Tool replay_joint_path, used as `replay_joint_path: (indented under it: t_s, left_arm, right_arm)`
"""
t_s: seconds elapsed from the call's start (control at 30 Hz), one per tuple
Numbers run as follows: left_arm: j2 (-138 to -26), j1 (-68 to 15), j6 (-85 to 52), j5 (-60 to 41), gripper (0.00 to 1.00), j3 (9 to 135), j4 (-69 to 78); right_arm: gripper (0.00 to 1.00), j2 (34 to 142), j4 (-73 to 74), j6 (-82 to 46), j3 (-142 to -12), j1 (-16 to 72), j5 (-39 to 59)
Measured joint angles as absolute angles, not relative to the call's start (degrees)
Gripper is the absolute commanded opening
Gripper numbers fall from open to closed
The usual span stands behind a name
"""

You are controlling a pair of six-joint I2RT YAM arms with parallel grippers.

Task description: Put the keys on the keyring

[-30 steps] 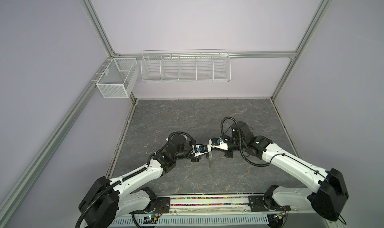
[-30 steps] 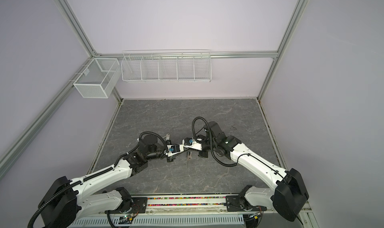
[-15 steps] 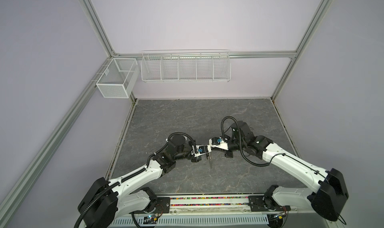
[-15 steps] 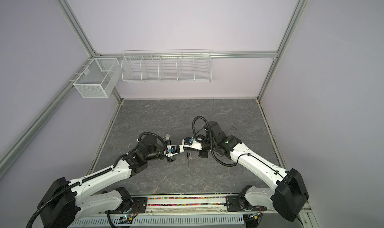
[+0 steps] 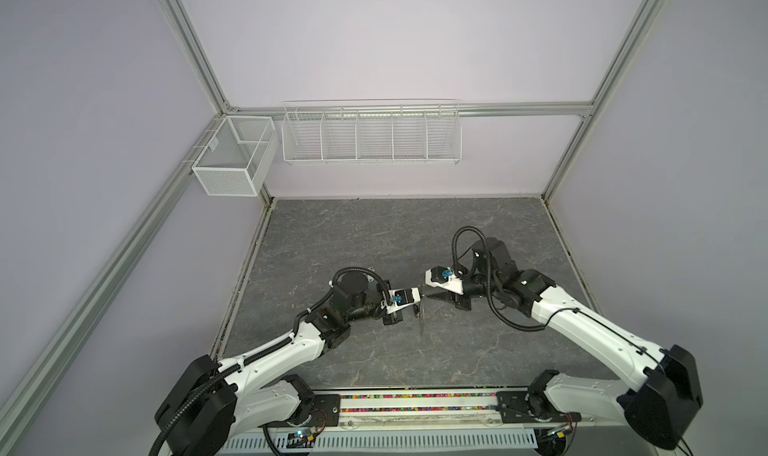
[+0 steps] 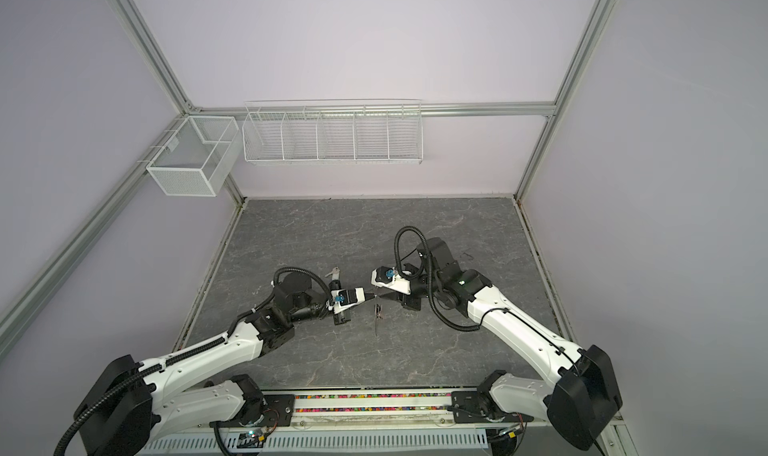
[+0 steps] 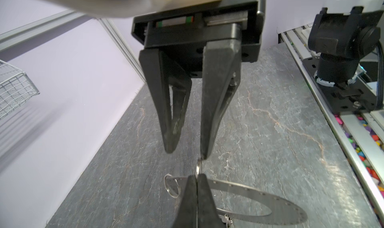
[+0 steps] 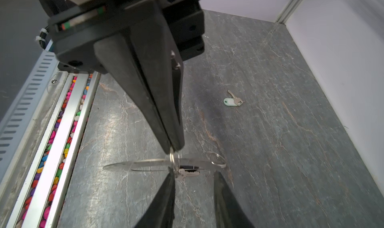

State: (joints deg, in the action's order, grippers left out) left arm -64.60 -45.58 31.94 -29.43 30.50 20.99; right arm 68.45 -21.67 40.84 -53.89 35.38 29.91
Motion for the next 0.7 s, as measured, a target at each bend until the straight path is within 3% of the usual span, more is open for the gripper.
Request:
replay_joint_path:
  t_s: [0.7]
  left_arm:
    - [-66.81, -43.88, 16.69, -32.38, 0.0, 30.35, 40.66]
  right_arm:
    - [0.29, 65.04, -14.96, 29.15, -52.05, 32.6, 39.09]
